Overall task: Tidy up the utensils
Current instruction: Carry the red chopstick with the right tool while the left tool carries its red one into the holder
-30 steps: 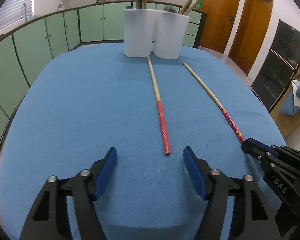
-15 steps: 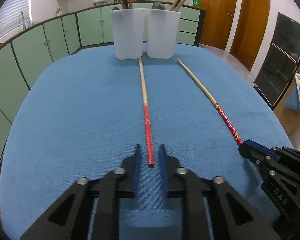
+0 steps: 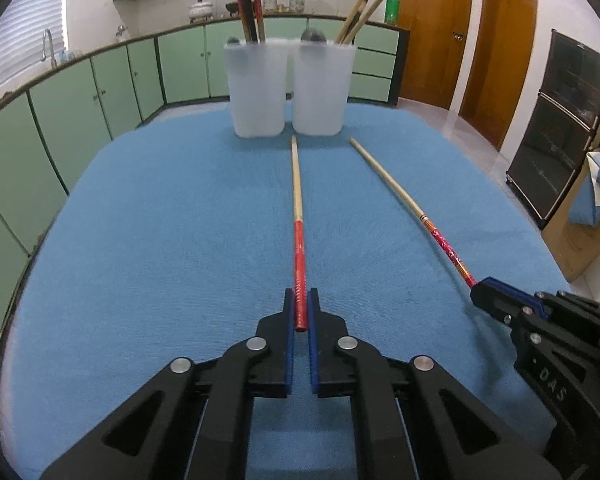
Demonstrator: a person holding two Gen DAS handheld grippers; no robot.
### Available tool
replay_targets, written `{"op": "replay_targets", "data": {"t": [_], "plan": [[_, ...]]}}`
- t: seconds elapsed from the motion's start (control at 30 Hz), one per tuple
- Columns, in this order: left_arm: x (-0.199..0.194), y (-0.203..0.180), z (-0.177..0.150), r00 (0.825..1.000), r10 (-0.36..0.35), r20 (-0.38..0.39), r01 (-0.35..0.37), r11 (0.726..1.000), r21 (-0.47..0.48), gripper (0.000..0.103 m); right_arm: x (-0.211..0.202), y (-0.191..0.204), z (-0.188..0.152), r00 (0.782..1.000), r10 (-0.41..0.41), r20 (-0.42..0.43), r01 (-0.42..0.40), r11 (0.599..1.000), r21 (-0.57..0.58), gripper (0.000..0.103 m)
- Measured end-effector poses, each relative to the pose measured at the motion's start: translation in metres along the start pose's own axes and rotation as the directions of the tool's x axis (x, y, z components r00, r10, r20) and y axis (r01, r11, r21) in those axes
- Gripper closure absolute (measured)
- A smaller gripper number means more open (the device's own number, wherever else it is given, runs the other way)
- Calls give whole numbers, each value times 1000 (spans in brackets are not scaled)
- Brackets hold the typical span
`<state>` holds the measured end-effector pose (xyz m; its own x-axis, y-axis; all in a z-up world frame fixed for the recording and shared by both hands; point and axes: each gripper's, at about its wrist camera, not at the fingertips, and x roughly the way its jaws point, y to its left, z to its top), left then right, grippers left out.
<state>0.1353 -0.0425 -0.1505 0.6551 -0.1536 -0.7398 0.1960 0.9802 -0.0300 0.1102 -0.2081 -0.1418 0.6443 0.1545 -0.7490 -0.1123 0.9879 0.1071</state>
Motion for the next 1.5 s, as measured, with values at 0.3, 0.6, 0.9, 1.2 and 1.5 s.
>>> {"op": "replay_targets", "data": {"t": [0.3,0.6,0.9,1.2,1.5], "plan": [[-59,9,25,992,-6,129,3,1000,21,97,-43,3,25,994,9,112,-6,999,-33,98],[-96,20,69,967,-39,251,32,999,33,97,-90,-2,82,973,58,225,-45,997,-62,98],[-107,14,118,949,-87,304,58,993,101,97,-107,-3,156,961,162,225,-140,984,-111,98],[-104,3,148,941,-126,315,83,986,146,97,-121,2,208,949,200,242,-167,975,-150,98],[-121,4,214,894,-135,427,76,985,153,97,-139,1,281,912,206,356,-161,975,-151,98]]}}
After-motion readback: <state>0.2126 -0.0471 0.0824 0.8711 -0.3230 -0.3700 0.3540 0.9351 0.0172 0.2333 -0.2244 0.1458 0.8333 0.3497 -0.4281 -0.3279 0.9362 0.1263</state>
